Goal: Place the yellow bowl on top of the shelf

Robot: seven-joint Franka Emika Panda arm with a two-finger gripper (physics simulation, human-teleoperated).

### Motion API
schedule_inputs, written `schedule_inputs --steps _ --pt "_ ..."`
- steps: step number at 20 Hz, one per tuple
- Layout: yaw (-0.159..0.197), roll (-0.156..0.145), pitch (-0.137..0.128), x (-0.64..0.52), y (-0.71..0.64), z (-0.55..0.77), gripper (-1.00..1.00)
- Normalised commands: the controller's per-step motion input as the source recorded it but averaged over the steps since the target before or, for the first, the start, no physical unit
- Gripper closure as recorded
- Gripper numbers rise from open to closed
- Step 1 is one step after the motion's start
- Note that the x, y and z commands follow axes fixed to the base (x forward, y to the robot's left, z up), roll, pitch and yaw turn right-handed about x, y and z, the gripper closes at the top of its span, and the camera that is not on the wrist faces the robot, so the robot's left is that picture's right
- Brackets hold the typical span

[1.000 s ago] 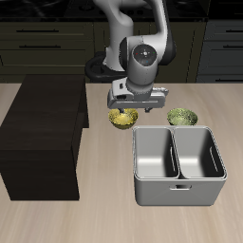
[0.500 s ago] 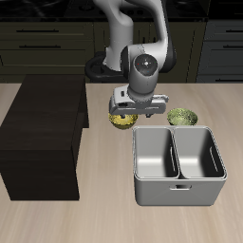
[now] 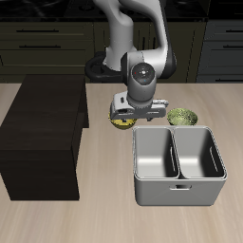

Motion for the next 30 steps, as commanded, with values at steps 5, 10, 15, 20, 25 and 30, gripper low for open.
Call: schedule_inputs --steps 5,10,15,20,25,30 --pt "-0.017 0.02 0.011 -0.03 -0.01 -0.08 1.0" --pt "0.004 -0.004 -0.023 0.0 -0.04 0.1 1.0" --pt "0.009 -0.016 0.002 0.02 -0.05 0.04 1.0" --pt "0.013 -0.014 -0.032 0.0 -0.05 0.14 1.0" --pt "0.018 -0.025 -0.049 0.01 -0.11 0.32 1.0" --pt "0.006 -0.021 -0.061 -0.02 -0.1 0.37 1.0"
